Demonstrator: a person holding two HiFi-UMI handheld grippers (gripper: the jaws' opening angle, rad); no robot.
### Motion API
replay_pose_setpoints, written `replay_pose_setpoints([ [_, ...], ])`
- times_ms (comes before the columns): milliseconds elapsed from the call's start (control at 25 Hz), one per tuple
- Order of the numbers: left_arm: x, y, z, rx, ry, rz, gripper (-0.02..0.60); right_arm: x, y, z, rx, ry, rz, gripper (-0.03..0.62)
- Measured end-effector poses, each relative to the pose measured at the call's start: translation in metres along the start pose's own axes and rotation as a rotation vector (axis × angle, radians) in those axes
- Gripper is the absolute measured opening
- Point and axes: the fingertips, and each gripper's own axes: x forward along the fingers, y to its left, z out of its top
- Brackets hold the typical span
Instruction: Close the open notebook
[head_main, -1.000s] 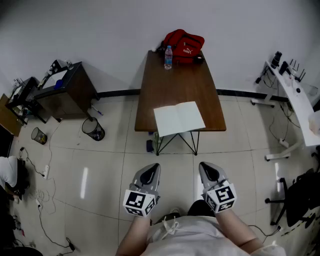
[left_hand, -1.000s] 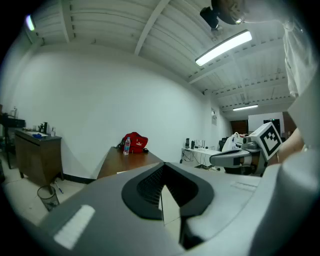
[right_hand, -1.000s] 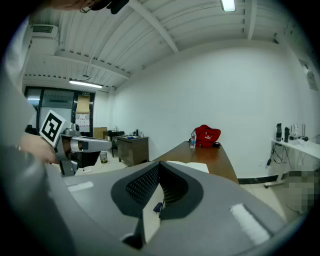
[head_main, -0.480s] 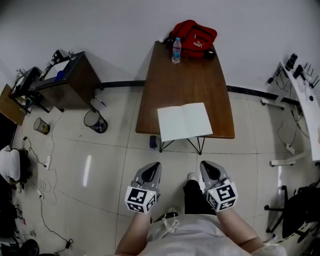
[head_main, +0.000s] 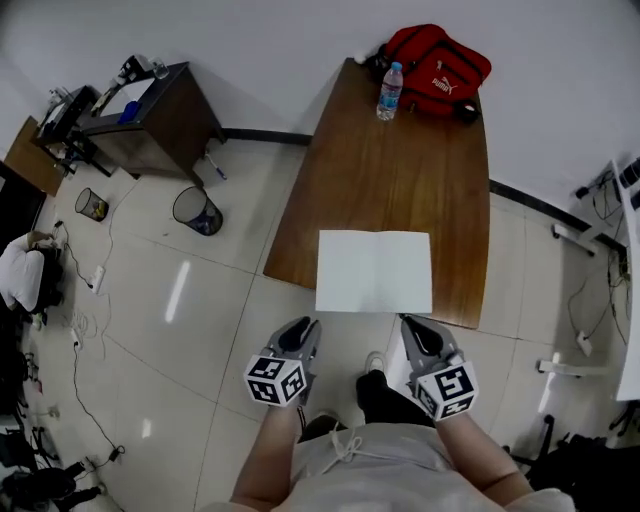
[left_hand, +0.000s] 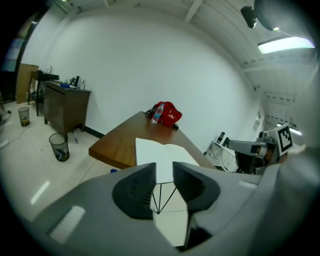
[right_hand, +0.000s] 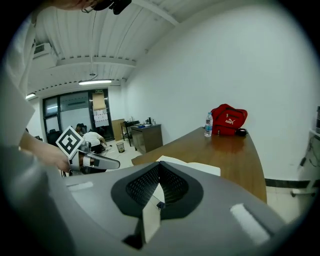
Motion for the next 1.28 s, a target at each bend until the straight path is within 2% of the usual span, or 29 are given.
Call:
replay_pose_setpoints([
  [80,0.020,0.009,-0.010,-0.083,0.027,0.032,0.193,0.016,-0.016,-0.001,-0.002,0.030,0.038,0.002],
  [120,0.028,0.015,-0.014,-0.128,0.036,0.046,0.220,0.024,-0.021,-0.001,-0.001,0.043,0.055,0.002],
  [320,0.059,0.044,-0.035,-0.283,0.080,0.086,0.278,0.059,-0.039,-0.008,-0.016,0.093,0.131,0.002],
  [520,0.077,0.064,-0.054,-0.331,0.129,0.086,0.278,0.078,-0.044,-0.020,-0.012,0.120,0.169,0.002],
  [640,0.083,0.066,-0.062,-0.398,0.117,0.030,0.265,0.084,-0.043,-0.028,-0.019,0.132,0.180,0.002],
  [800,0.085,0.058,-0.053,-0.501,0.030,-0.076,0.127,0.083,-0.045,-0.038,-0.015,0.138,0.165,0.002],
  [880,0.081,0.051,-0.041,-0.484,0.007,-0.086,0.085,0.078,-0.046,-0.036,-0.011,0.138,0.156,0.002],
  [1000,0.071,0.034,-0.019,-0.405,-0.003,-0.100,0.040,0.068,-0.047,-0.028,-0.008,0.122,0.140,0.002],
  [1120,0.062,0.010,0.007,-0.286,0.005,-0.132,0.034,0.059,-0.045,-0.018,-0.002,0.090,0.117,0.002],
  [1280,0.061,-0.030,0.030,-0.090,0.056,-0.185,0.034,0.041,-0.043,-0.006,0.012,0.043,0.072,0.002],
])
